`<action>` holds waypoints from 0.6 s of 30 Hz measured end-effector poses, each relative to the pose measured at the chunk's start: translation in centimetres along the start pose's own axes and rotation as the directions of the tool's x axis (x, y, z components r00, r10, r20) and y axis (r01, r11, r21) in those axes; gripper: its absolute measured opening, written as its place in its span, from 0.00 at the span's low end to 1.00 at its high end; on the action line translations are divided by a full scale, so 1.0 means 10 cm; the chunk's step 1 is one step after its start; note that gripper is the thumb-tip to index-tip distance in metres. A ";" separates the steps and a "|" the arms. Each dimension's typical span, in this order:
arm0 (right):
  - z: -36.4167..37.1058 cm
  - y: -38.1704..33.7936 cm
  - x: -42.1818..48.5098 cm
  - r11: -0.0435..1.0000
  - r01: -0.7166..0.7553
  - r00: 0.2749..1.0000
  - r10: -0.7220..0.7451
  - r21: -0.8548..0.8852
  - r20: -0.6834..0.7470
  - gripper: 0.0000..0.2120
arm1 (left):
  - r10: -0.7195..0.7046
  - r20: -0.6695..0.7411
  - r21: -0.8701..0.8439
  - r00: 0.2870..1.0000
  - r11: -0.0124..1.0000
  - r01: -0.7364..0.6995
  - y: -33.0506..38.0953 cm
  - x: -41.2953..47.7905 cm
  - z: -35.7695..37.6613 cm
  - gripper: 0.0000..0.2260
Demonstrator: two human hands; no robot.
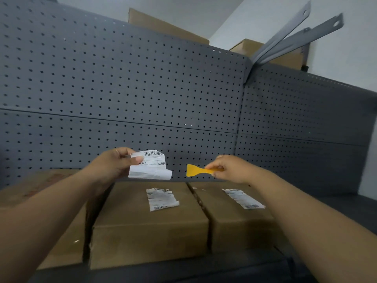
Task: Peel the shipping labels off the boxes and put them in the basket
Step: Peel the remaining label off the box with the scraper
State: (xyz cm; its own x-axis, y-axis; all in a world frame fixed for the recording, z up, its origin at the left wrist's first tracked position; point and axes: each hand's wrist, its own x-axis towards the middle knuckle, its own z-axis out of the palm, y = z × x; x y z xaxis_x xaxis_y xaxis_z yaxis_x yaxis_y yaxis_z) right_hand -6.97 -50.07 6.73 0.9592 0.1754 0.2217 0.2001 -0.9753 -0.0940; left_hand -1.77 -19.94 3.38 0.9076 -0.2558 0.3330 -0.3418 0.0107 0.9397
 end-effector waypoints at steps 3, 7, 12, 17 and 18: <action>-0.04 0.26 -0.12 1.000 -0.002 1.000 0.002 -0.007 0.000 0.15 | 0.026 0.006 0.016 1.000 1.000 -0.026 -0.02 0.01 0.27 0.05; -0.10 0.58 -0.28 1.000 -0.021 1.000 0.021 -0.005 -0.022 0.15 | 0.016 0.059 -0.005 0.998 1.000 -0.016 -0.02 0.06 0.58 0.04; -0.14 0.89 -0.44 0.996 -0.087 0.996 0.086 -0.009 -0.031 0.15 | 0.007 0.140 -0.009 0.990 1.000 -0.006 -0.02 0.22 0.92 0.04; -0.18 1.19 -0.61 0.985 -0.173 0.984 0.173 0.011 -0.048 0.15 | 0.008 0.199 -0.020 0.980 1.000 -0.004 -0.04 0.44 1.22 0.06; -0.17 1.25 -0.65 0.982 -0.187 0.981 0.187 0.007 -0.048 0.15 | 0.010 0.217 -0.020 0.976 1.000 -0.006 -0.05 0.47 1.29 0.07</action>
State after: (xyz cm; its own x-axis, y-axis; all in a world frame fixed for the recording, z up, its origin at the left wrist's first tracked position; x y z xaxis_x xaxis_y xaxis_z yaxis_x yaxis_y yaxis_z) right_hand -11.04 -63.66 5.77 0.9691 -0.0166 0.2463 0.0187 -0.9899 -0.1405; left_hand -0.47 -33.63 3.50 0.8295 -0.4595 0.3174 -0.3421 0.0313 0.9392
